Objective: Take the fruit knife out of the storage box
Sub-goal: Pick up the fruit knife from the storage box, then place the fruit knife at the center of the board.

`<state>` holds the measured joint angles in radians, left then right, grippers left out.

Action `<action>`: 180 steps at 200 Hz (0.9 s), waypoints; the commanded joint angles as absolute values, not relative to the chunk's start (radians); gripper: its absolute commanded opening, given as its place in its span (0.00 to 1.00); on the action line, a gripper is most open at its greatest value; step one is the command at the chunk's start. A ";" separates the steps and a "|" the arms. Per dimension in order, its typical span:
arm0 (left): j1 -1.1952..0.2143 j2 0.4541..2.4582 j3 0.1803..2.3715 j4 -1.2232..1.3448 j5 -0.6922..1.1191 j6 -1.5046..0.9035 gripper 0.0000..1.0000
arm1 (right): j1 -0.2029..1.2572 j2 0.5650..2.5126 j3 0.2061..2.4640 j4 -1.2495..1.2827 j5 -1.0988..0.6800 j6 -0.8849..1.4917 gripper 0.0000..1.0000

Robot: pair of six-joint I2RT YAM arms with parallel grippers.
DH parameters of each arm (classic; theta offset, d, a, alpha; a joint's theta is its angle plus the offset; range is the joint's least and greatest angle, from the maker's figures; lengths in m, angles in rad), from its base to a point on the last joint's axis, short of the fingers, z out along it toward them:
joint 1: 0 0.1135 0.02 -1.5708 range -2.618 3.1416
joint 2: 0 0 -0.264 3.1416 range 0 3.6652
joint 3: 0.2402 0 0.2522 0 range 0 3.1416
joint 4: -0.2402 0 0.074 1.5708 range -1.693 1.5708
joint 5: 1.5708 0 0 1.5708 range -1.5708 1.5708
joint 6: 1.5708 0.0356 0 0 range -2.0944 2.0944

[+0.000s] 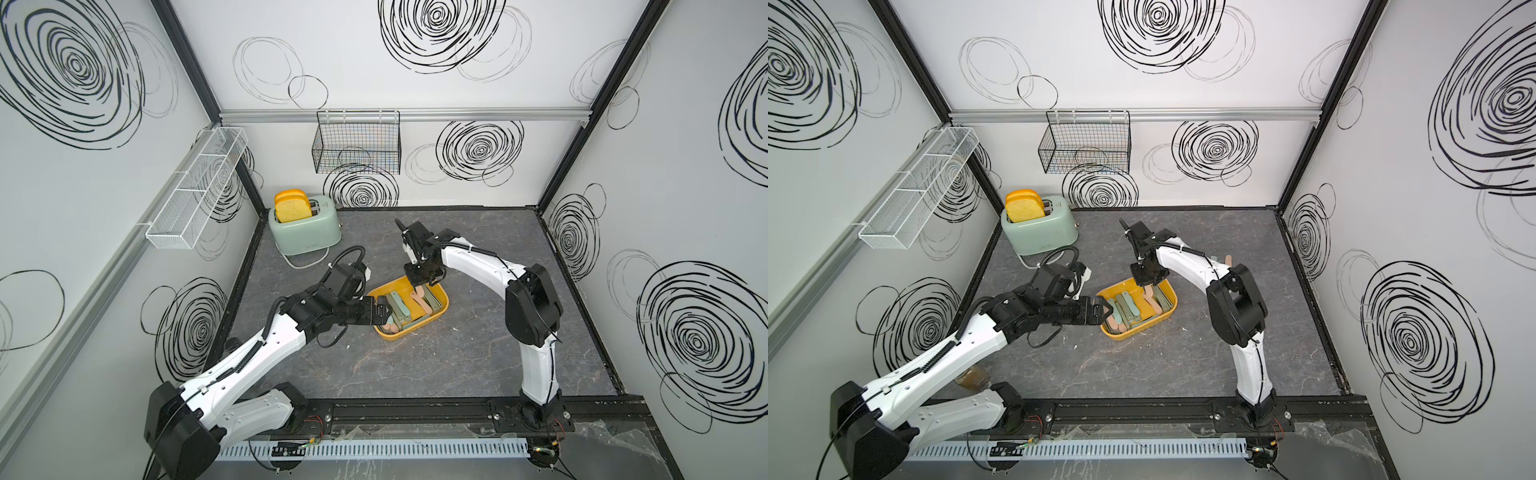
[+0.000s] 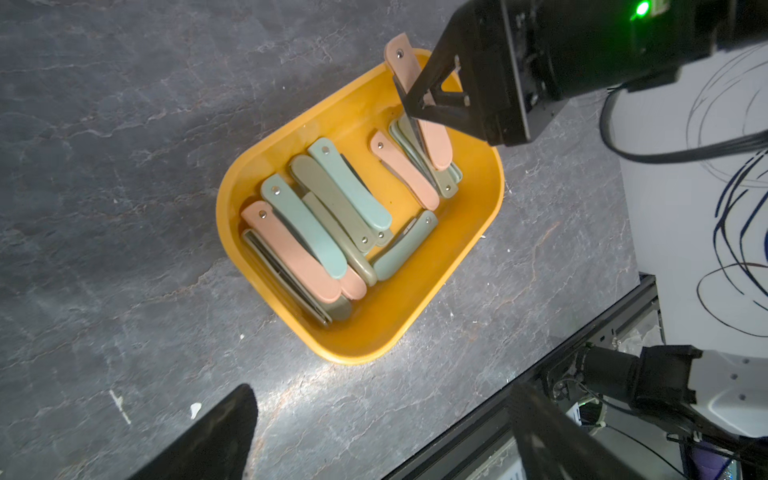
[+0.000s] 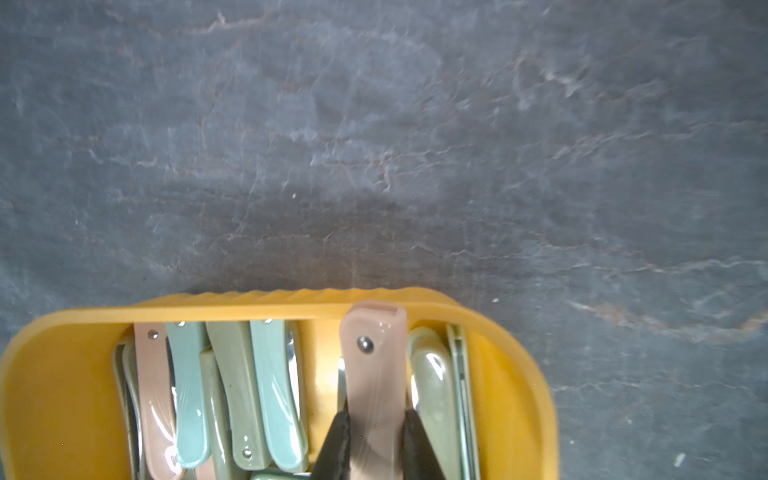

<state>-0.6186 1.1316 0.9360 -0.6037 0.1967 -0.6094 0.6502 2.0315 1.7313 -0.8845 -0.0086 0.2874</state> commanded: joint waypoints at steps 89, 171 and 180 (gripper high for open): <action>-0.638 1.526 1.258 -0.381 0.257 -0.606 0.98 | 0.350 2.105 1.822 -0.877 -0.026 0.239 0.10; -0.663 1.773 1.491 -0.371 0.308 -0.601 0.98 | 0.244 2.230 1.816 -0.839 0.035 0.181 0.10; -0.663 1.782 1.501 -0.370 0.312 -0.601 0.98 | 0.234 2.237 1.815 -0.838 0.035 0.176 0.10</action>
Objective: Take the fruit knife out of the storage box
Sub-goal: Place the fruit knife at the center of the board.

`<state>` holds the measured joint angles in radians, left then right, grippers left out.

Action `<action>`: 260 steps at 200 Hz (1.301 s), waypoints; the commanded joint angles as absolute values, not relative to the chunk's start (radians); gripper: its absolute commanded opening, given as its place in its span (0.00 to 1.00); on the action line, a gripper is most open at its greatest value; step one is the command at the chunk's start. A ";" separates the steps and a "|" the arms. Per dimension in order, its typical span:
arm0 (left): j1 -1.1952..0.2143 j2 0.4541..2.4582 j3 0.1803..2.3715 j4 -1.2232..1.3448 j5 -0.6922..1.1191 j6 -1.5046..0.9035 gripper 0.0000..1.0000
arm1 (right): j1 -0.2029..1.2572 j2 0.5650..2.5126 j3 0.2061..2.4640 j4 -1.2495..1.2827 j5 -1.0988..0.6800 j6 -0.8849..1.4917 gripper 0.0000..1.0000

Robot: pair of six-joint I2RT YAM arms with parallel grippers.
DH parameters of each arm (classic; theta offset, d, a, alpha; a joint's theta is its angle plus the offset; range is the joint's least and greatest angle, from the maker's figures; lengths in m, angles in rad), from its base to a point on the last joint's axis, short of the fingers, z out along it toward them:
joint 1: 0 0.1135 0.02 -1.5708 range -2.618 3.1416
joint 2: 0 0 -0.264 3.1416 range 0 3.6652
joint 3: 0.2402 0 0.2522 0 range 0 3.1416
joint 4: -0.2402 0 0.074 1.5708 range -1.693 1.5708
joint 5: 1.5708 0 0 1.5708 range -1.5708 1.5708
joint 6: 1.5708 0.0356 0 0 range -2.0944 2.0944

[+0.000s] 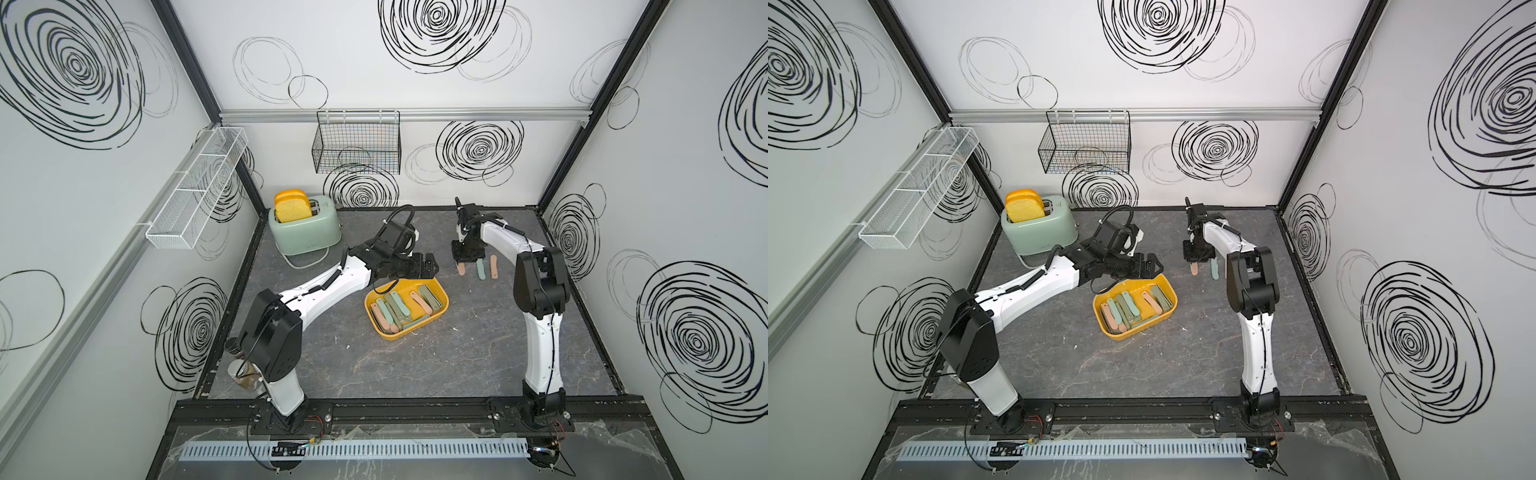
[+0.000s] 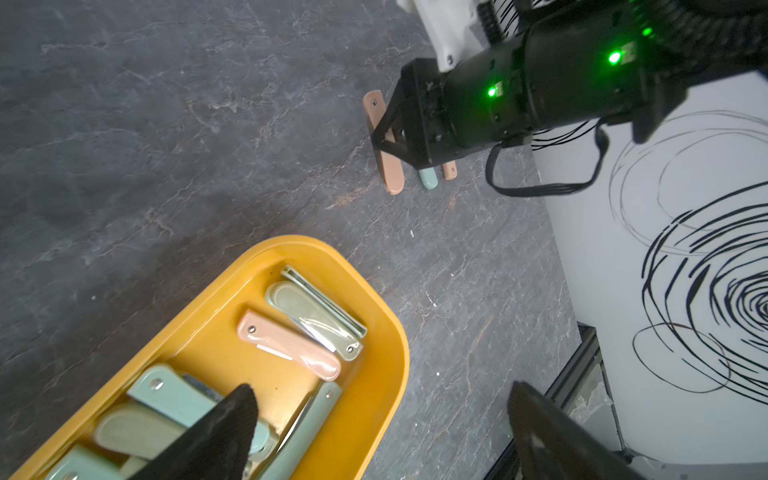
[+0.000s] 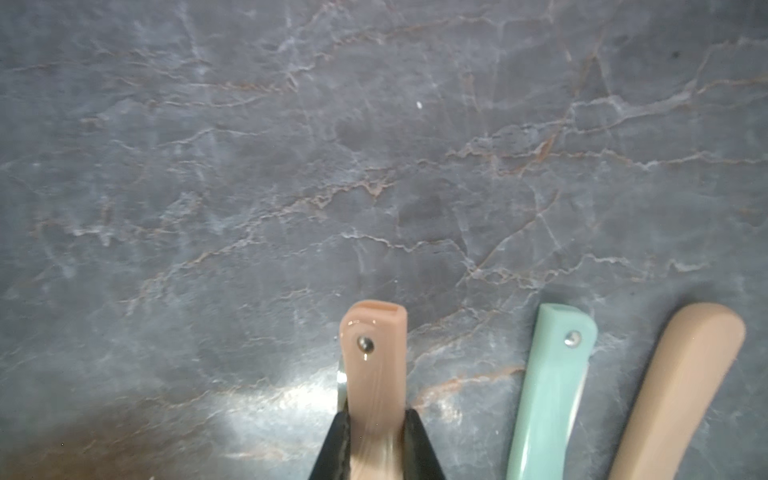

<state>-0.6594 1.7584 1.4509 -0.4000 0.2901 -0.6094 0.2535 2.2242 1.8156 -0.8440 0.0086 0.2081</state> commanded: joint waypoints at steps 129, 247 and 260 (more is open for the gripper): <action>-0.674 1.761 1.434 -0.360 0.319 -0.607 0.98 | 0.160 2.261 1.851 -0.833 0.022 0.146 0.31; -0.666 1.535 1.301 -0.438 0.268 -0.601 0.98 | 0.255 2.070 1.834 -0.886 -0.044 0.199 0.36; -0.662 1.480 1.253 -0.447 0.261 -0.608 0.98 | 0.303 2.029 1.797 -0.886 -0.055 0.204 0.38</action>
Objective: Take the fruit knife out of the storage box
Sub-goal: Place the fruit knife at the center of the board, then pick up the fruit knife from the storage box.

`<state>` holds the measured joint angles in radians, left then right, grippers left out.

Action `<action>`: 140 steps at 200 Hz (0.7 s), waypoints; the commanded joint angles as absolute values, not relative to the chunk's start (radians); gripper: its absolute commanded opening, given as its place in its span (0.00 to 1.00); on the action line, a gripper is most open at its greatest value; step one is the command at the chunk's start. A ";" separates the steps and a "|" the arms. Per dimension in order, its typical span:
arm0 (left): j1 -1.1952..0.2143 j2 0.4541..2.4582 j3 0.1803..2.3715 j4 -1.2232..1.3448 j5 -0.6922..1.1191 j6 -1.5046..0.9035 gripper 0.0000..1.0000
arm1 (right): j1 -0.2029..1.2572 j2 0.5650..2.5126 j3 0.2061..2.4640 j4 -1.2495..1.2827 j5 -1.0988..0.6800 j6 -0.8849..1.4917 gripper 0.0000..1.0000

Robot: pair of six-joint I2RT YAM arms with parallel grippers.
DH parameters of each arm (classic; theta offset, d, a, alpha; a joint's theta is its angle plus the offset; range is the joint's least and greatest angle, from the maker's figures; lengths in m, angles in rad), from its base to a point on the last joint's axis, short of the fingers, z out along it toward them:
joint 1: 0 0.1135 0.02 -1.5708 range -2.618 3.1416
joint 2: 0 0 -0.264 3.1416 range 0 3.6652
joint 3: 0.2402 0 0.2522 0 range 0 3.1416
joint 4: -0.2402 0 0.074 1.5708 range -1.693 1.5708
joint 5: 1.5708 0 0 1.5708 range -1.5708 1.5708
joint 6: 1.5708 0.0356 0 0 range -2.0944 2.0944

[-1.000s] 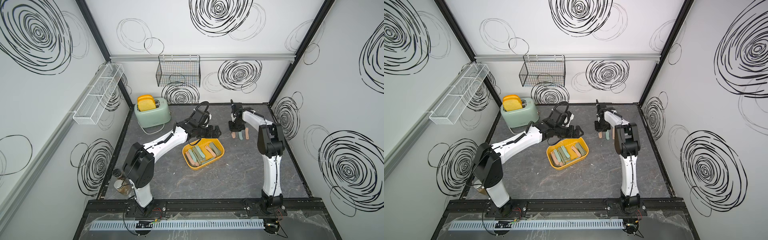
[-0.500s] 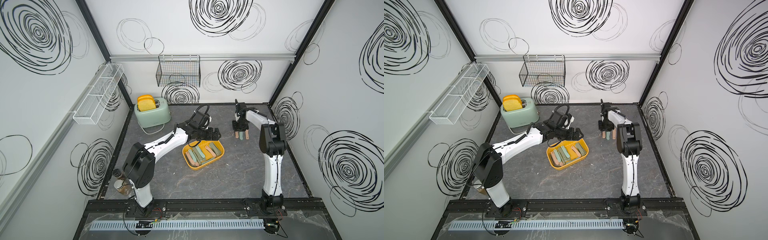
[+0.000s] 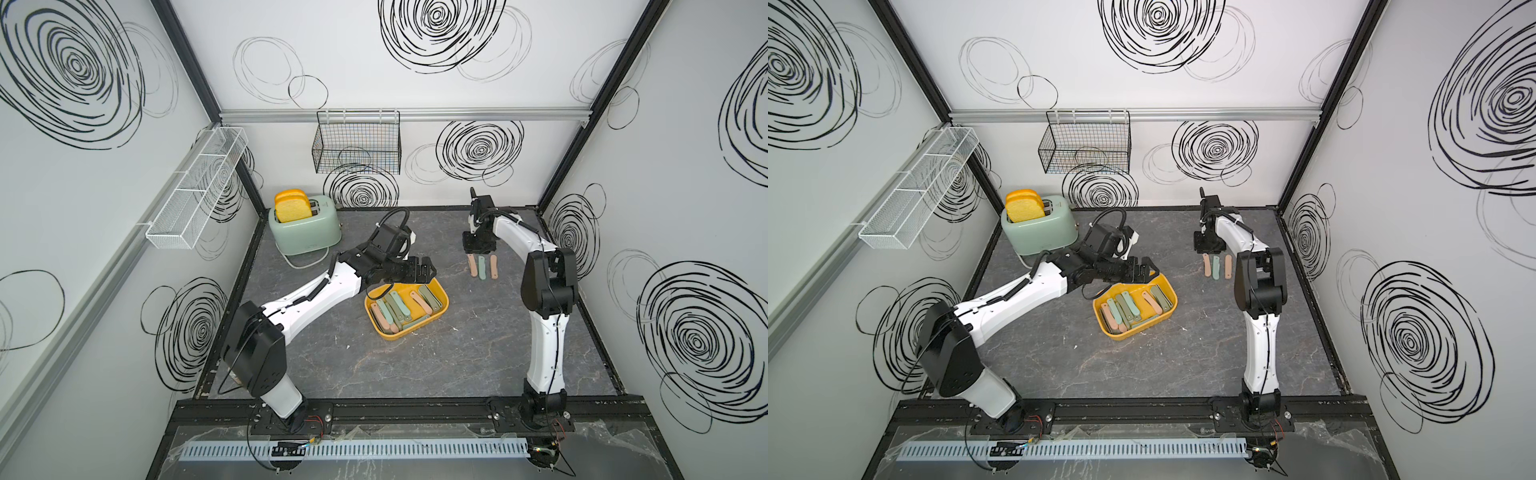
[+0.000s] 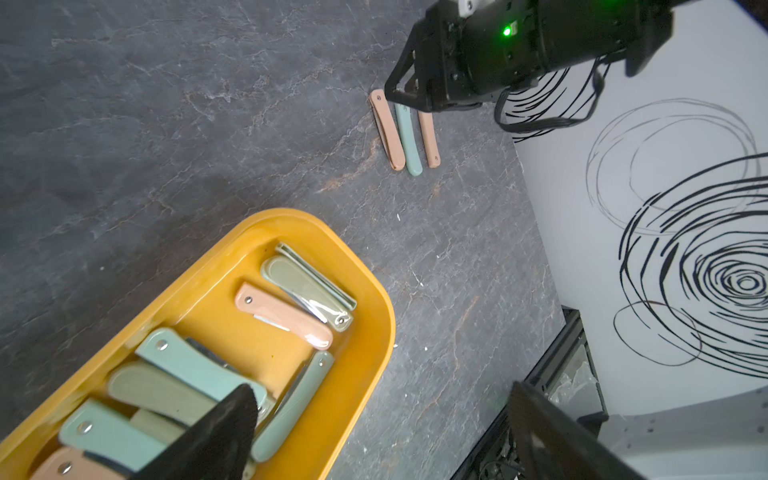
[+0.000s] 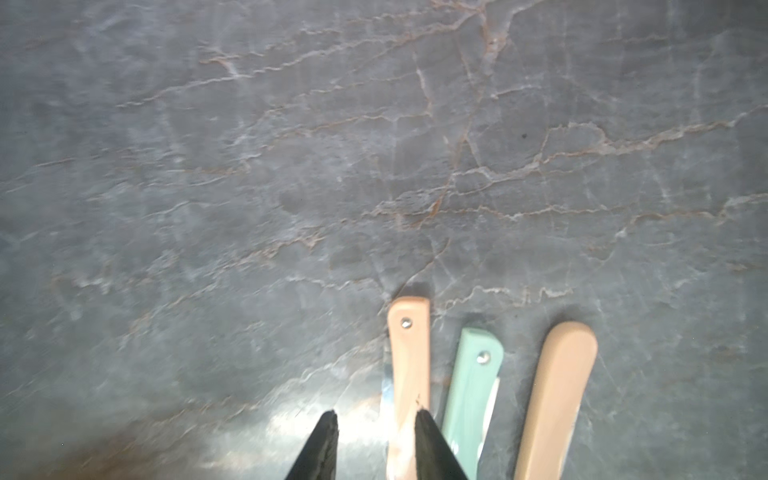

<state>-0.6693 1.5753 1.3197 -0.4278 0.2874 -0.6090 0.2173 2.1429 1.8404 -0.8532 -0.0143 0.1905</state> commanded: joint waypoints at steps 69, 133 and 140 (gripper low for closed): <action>-0.646 1.188 1.004 -0.503 0.236 -0.613 0.98 | 0.609 1.889 1.607 -0.861 -0.020 0.274 0.39; -0.634 0.983 0.855 -0.583 0.221 -0.642 0.98 | 0.718 1.939 1.478 -0.798 -0.006 0.281 0.38; -0.634 0.967 0.844 -0.589 0.218 -0.648 0.98 | 0.722 1.944 1.469 -0.790 -0.006 0.279 0.38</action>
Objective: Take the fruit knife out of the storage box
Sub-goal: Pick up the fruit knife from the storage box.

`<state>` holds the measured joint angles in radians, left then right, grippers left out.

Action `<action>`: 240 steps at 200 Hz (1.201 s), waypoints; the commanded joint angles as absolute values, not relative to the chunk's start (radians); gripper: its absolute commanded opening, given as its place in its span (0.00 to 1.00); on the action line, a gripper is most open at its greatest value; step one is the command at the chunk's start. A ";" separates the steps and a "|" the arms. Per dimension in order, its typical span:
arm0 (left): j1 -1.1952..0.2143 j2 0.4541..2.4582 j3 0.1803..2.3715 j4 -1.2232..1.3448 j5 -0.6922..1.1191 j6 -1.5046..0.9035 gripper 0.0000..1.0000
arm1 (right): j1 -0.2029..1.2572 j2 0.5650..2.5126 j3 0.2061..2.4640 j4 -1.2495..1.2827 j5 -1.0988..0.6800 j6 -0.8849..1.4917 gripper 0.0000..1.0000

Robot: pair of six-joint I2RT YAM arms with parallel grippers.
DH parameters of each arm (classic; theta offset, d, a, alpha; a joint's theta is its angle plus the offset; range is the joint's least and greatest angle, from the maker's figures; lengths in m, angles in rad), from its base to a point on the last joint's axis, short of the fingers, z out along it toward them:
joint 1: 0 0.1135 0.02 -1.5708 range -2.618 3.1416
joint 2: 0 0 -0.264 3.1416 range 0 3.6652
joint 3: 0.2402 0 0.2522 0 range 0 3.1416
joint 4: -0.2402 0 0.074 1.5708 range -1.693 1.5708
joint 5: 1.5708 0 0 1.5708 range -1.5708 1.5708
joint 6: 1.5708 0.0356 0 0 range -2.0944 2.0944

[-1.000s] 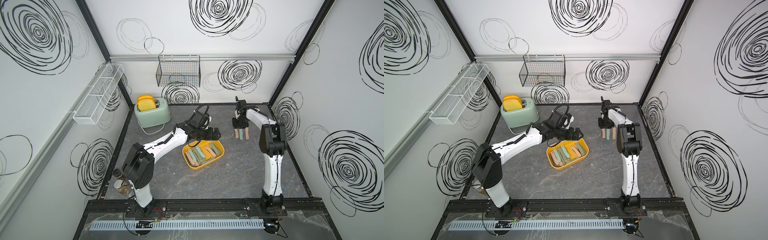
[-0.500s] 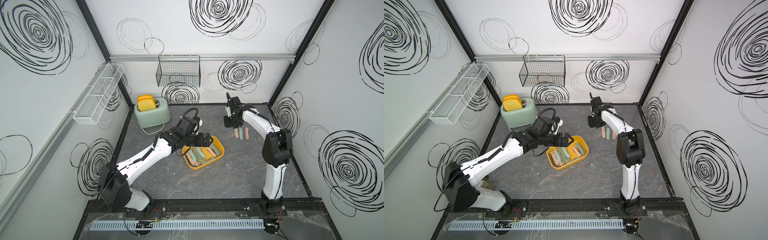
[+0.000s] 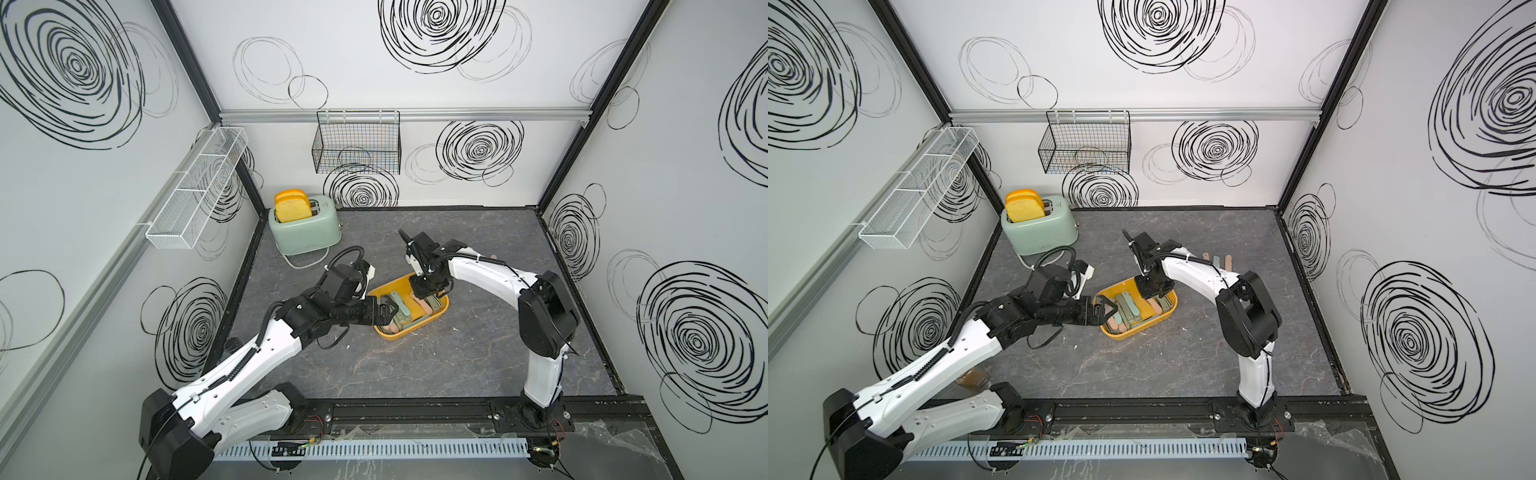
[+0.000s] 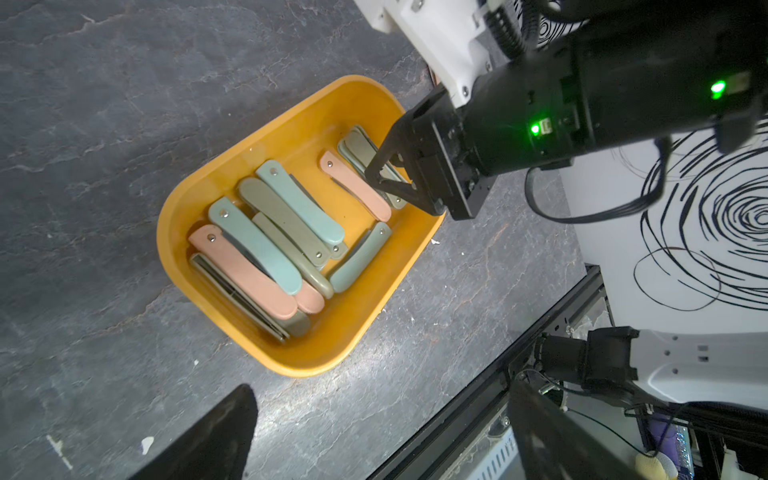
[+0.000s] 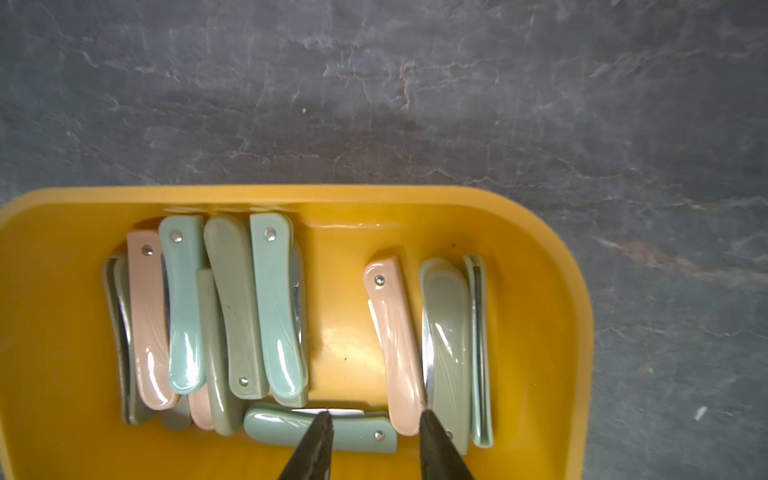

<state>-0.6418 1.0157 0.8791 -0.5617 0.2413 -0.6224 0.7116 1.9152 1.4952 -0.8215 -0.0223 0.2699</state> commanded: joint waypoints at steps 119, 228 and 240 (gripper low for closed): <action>-0.624 0.925 0.809 -0.615 0.211 -0.660 0.98 | 0.732 2.034 1.419 -0.722 -0.025 0.260 0.40; -0.620 0.940 0.817 -0.593 0.221 -0.663 0.98 | 0.729 2.092 1.446 -0.714 -0.024 0.244 0.27; -0.620 0.940 0.810 -0.579 0.233 -0.668 0.98 | 0.729 2.100 1.456 -0.716 -0.028 0.244 0.25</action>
